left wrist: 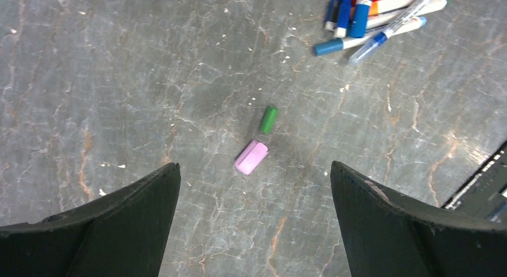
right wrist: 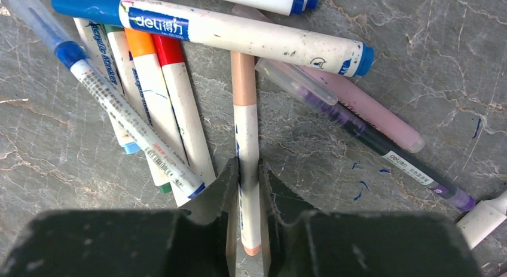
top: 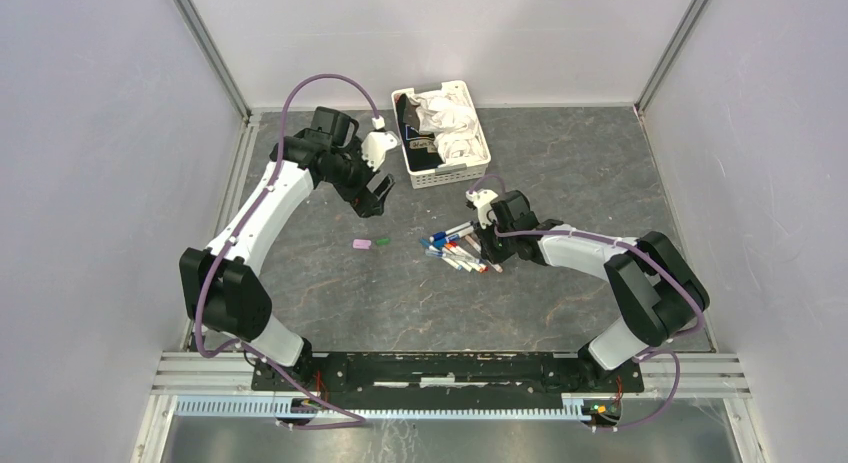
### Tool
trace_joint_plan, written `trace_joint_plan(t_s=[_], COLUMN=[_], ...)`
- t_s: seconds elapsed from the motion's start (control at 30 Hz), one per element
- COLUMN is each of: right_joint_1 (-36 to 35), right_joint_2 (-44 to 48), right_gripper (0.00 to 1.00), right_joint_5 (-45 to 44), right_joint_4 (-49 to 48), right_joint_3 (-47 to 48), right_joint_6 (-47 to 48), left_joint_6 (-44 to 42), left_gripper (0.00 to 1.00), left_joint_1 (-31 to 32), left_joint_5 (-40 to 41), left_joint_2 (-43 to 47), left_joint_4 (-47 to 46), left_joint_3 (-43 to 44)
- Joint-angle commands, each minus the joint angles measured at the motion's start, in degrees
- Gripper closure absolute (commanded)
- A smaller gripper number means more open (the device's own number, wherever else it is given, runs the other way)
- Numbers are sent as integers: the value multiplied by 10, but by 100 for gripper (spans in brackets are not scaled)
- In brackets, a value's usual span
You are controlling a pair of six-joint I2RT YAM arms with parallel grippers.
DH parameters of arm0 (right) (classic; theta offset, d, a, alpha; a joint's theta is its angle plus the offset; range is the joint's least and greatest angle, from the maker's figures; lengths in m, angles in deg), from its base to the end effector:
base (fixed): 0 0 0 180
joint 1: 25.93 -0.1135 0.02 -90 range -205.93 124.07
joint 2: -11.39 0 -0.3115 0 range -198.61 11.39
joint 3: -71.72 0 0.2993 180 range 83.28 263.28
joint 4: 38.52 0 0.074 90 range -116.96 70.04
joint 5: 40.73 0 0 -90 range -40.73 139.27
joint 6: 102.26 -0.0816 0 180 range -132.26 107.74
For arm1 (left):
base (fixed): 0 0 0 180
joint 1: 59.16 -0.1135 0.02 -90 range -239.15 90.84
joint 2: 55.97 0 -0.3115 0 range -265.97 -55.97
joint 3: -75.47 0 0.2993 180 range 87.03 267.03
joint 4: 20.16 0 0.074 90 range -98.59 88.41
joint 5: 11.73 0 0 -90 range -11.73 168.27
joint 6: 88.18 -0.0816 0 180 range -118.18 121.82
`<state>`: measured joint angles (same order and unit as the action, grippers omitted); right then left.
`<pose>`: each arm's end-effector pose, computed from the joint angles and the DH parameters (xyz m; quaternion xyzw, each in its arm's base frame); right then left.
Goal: Open the pen caps
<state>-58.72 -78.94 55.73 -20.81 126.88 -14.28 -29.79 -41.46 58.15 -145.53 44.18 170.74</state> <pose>0.2977 0.2027 0.1289 -0.2684 0.9078 0.1460 0.2873 0.3667 -0.1465 0.3262 0.4384 0.8418 -0.1347 0.2846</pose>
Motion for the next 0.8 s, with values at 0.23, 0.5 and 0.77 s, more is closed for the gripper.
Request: trace_joint_plan(t_s=[0.23, 0.5, 0.77], right_joint_1=[-3, -3, -29], right_joint_2=[49, 72, 19], right_gripper=[100, 100, 100], right_joint_5=[30, 249, 449], right_joint_4=[62, 117, 12], right_joint_3=[79, 142, 149], right_joint_6=[15, -8, -114], left_joint_6=[-70, -315, -448], left_gripper=[0, 0, 0], left_joint_1=[-1, 21, 84], left_joint_5=[-145, -220, -158], left_joint_2=[35, 118, 137], left_joint_4=[30, 69, 117], left_joint_3=[-24, -98, -96])
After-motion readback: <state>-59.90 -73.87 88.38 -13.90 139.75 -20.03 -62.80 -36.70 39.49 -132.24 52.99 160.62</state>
